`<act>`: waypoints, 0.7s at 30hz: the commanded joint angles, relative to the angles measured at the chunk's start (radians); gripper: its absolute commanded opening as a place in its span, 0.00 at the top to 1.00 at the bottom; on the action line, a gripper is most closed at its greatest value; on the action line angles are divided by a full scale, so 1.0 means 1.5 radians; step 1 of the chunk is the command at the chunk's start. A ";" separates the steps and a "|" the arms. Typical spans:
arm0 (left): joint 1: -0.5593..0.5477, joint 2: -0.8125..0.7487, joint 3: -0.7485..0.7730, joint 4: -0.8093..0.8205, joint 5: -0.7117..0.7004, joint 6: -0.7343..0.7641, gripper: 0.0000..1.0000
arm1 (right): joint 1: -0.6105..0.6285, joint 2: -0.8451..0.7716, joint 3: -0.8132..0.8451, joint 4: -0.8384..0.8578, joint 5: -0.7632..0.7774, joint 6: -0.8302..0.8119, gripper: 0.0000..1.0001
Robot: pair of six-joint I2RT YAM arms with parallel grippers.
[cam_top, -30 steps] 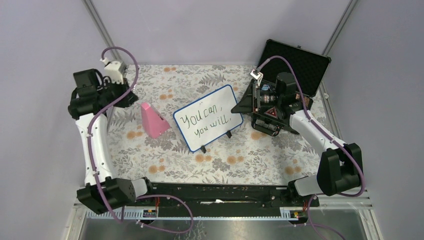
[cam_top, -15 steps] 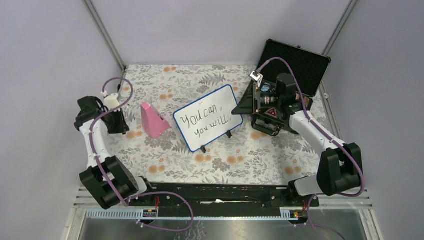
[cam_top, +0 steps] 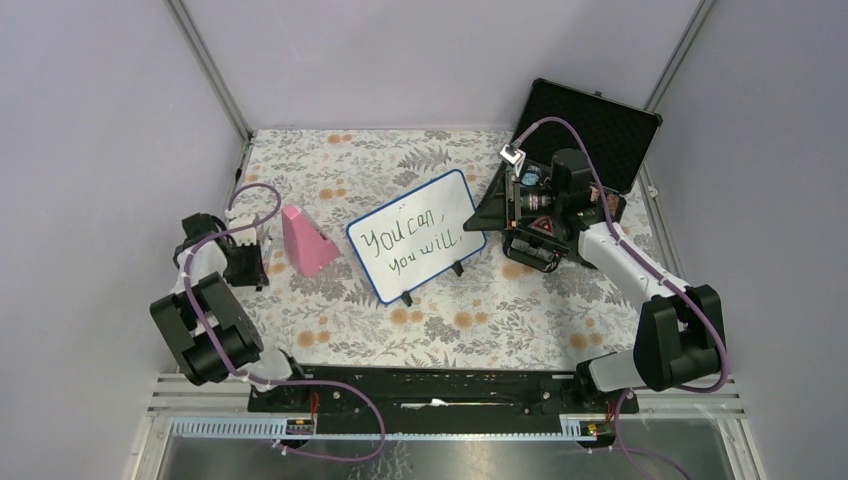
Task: Write a sentence on the whiteboard
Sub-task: Put down the whiteboard marker at the center of the board.
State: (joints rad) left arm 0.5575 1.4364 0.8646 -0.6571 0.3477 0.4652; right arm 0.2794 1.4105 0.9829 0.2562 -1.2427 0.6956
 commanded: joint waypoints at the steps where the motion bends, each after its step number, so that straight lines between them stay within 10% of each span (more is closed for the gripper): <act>1: -0.002 0.030 -0.004 0.055 0.017 0.013 0.92 | -0.004 0.006 0.004 0.021 -0.012 -0.011 0.00; 21: -0.004 0.033 0.015 0.017 0.024 0.023 0.64 | -0.004 0.015 0.010 0.019 -0.016 -0.017 0.01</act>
State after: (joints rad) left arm 0.5541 1.5272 0.8501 -0.5987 0.3508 0.4797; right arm 0.2794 1.4406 0.9825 0.2558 -1.2427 0.6872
